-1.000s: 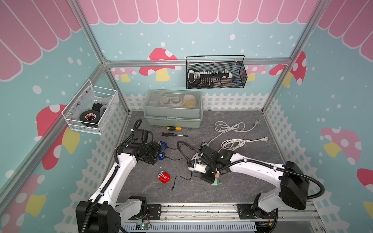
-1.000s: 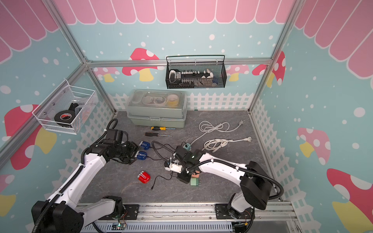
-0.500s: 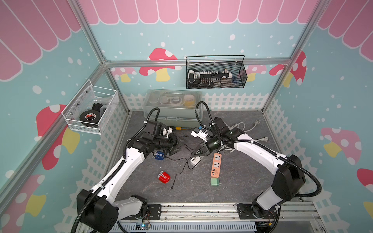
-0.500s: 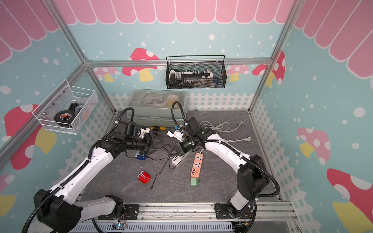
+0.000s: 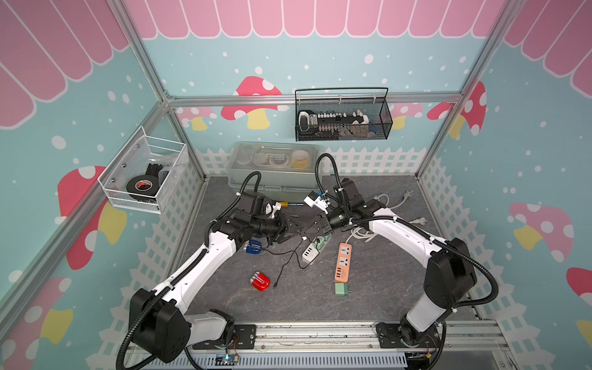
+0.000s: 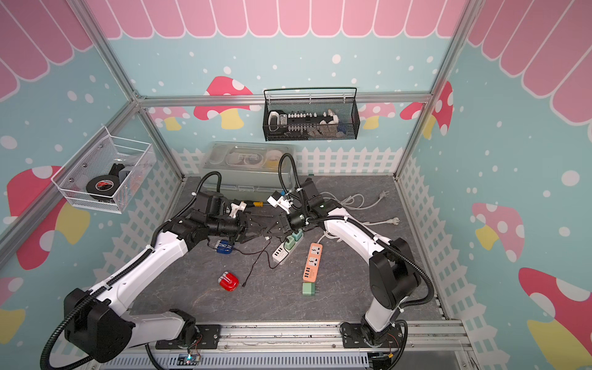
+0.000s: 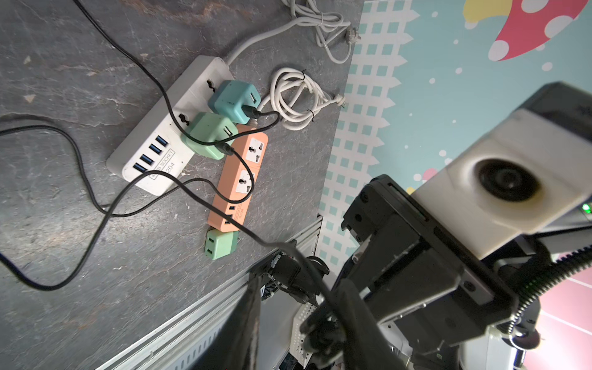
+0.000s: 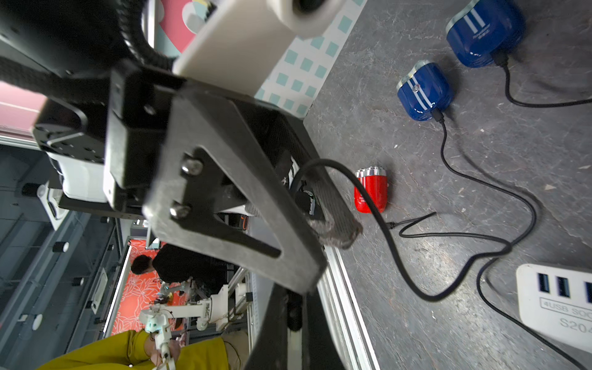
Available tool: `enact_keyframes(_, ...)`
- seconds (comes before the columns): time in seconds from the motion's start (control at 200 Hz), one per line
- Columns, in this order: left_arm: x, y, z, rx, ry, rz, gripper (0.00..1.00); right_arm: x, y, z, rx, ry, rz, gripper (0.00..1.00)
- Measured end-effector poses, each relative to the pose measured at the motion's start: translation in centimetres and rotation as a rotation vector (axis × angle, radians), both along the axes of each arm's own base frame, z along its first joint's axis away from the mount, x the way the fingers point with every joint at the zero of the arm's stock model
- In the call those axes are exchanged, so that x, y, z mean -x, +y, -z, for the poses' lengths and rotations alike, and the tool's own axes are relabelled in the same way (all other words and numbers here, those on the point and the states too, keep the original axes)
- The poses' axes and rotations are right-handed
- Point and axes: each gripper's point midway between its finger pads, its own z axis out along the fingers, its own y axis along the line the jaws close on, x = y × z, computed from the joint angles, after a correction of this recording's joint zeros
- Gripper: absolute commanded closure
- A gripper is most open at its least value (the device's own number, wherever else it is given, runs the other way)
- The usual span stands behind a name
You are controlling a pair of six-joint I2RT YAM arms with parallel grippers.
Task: Charge the electric shaver
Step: Pick up the charging cable from the center of the board.
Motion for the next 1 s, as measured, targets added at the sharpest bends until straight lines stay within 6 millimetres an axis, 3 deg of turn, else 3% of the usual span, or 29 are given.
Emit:
enact_keyframes(0.185, -0.6, -0.3, -0.5, 0.034, -0.014, -0.017, 0.90, -0.4, 0.2, 0.1, -0.009, 0.044, 0.027, 1.00)
enact_keyframes(0.245, -0.8, -0.4, -0.7, 0.044, -0.017, -0.025, 1.00, -0.6, 0.3, 0.1, -0.013, 0.049, 0.033, 1.00)
enact_keyframes(0.36, -1.3, -0.5, -0.5, 0.064, -0.024, -0.047, 1.00, -1.0, 0.3, 0.5, -0.025, 0.068, 0.054, 0.97)
enact_keyframes(0.52, -1.9, -0.4, 1.0, 0.100, 0.024, -0.110, 1.00, -1.6, 0.4, 1.7, -0.038, 0.144, 0.109, 0.76)
enact_keyframes(0.655, -2.7, 0.3, 1.5, 0.111, 0.057, -0.198, 1.00, -2.7, 0.6, 1.6, -0.076, 0.166, 0.177, 0.59)
enact_keyframes(0.87, -3.6, 2.9, 0.4, 0.151, 0.084, -0.444, 1.00, -4.1, 0.0, -0.3, -0.168, 0.161, 0.302, 0.53)
enact_keyframes(1.001, -4.3, 3.9, 0.2, 0.171, 0.113, -0.550, 1.00, -4.7, -0.1, -0.2, -0.200, 0.200, 0.359, 0.52)
